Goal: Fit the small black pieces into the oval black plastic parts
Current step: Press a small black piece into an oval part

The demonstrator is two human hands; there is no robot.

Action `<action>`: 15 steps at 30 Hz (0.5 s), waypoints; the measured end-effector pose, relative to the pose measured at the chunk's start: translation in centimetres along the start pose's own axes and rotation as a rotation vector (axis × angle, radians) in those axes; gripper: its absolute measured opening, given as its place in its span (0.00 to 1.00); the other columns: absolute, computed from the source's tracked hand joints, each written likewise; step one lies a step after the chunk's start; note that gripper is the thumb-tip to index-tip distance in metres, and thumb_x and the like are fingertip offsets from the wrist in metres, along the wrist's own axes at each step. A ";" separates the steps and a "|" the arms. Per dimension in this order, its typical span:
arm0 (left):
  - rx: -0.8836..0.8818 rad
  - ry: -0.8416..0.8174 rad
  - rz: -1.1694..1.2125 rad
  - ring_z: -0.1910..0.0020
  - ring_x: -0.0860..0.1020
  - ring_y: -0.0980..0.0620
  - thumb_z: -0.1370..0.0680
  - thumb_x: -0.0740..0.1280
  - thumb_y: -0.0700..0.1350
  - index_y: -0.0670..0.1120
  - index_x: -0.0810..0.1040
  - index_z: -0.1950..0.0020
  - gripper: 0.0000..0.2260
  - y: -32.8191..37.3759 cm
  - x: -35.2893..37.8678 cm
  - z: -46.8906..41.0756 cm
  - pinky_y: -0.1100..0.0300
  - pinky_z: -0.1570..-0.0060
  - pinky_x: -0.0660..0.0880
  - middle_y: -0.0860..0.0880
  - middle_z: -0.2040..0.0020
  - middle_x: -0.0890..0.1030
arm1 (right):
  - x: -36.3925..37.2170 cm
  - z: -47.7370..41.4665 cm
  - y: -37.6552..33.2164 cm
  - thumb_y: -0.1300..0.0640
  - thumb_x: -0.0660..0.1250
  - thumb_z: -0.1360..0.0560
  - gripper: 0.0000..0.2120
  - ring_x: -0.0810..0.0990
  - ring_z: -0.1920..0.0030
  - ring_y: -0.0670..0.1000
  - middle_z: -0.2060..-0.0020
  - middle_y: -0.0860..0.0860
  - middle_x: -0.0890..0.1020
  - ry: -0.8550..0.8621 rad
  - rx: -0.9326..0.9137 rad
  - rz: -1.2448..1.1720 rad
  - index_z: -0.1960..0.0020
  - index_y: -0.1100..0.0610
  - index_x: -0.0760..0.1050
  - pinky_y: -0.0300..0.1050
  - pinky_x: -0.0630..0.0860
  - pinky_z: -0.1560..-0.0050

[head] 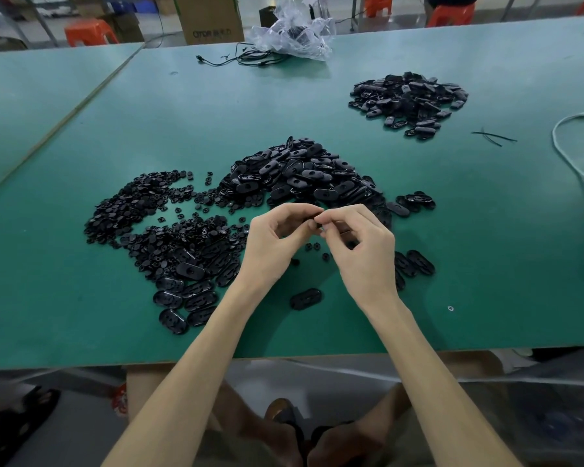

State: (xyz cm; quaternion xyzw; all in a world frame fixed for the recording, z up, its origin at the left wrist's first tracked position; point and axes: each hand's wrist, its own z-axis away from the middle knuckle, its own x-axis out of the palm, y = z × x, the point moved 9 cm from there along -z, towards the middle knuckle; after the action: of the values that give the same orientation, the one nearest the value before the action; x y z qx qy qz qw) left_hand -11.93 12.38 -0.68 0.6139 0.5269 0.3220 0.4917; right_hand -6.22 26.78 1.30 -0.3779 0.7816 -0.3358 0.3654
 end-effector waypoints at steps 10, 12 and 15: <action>0.025 0.060 -0.146 0.42 0.83 0.54 0.19 0.70 0.36 0.46 0.83 0.37 0.12 0.1 -0.5 -0.2 0.59 0.40 0.78 0.53 0.43 0.86 | -1.1 -0.1 0.5 0.68 0.66 0.20 0.13 0.83 0.51 0.47 0.46 0.48 0.80 0.116 0.086 -0.042 0.41 0.56 0.84 0.45 0.81 0.50; 0.009 0.112 -0.237 0.41 0.81 0.58 0.19 0.69 0.34 0.48 0.83 0.37 0.14 -0.1 -1.1 -0.1 0.62 0.40 0.76 0.55 0.42 0.85 | -2.8 0.0 1.7 0.67 0.65 0.19 0.17 0.81 0.46 0.46 0.41 0.50 0.75 0.276 0.187 -0.061 0.34 0.56 0.79 0.43 0.81 0.47; -0.040 0.105 -0.373 0.40 0.78 0.63 0.19 0.68 0.34 0.49 0.83 0.37 0.15 -0.6 -1.2 0.0 0.67 0.40 0.72 0.56 0.41 0.83 | -4.1 0.5 4.1 0.66 0.62 0.18 0.23 0.78 0.38 0.43 0.34 0.51 0.68 0.414 0.399 -0.131 0.24 0.57 0.69 0.45 0.81 0.42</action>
State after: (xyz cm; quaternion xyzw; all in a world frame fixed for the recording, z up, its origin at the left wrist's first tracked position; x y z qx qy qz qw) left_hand -12.36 11.22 -1.06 0.4779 0.6501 0.2673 0.5268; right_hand -5.38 32.11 -0.97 -0.2719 0.7320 -0.5756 0.2428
